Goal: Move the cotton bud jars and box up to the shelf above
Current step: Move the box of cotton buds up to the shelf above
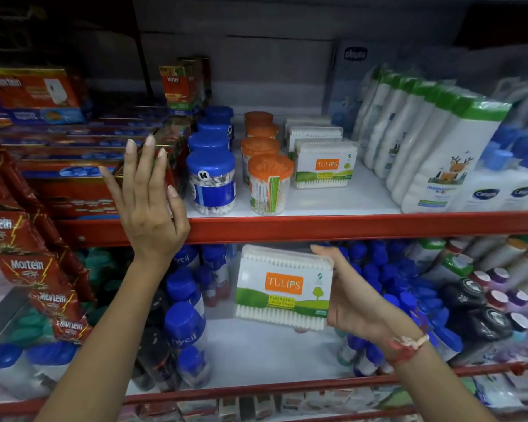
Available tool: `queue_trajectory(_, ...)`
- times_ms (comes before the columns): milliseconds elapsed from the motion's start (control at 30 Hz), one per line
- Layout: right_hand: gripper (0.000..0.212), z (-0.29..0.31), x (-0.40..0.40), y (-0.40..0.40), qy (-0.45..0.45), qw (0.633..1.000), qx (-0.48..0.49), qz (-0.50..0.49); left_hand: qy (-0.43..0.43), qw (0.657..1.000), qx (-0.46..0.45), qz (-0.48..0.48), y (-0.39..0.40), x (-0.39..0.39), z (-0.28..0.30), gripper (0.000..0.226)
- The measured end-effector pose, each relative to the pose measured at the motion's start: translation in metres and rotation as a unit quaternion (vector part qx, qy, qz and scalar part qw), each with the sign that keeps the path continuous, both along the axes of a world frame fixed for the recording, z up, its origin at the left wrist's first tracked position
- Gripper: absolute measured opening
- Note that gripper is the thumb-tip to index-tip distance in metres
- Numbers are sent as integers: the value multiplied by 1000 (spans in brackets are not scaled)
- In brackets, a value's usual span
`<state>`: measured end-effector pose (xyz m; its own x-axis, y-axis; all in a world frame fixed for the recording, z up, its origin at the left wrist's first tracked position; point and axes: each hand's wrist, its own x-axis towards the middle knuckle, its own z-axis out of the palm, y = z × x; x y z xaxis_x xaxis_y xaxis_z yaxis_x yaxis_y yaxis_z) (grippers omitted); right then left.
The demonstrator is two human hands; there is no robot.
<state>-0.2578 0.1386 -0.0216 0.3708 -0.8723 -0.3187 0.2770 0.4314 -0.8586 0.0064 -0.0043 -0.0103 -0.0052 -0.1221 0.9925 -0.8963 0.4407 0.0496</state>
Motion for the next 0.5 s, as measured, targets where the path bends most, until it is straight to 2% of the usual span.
queue_trajectory(267,62,45,5,5,-5,998,-58,37,-10,1000,7,11,1,1,1,46)
queue_trajectory(500,63,61,-6,9,2,994,-111,0,-15,1000,14,14,2,3,1,44)
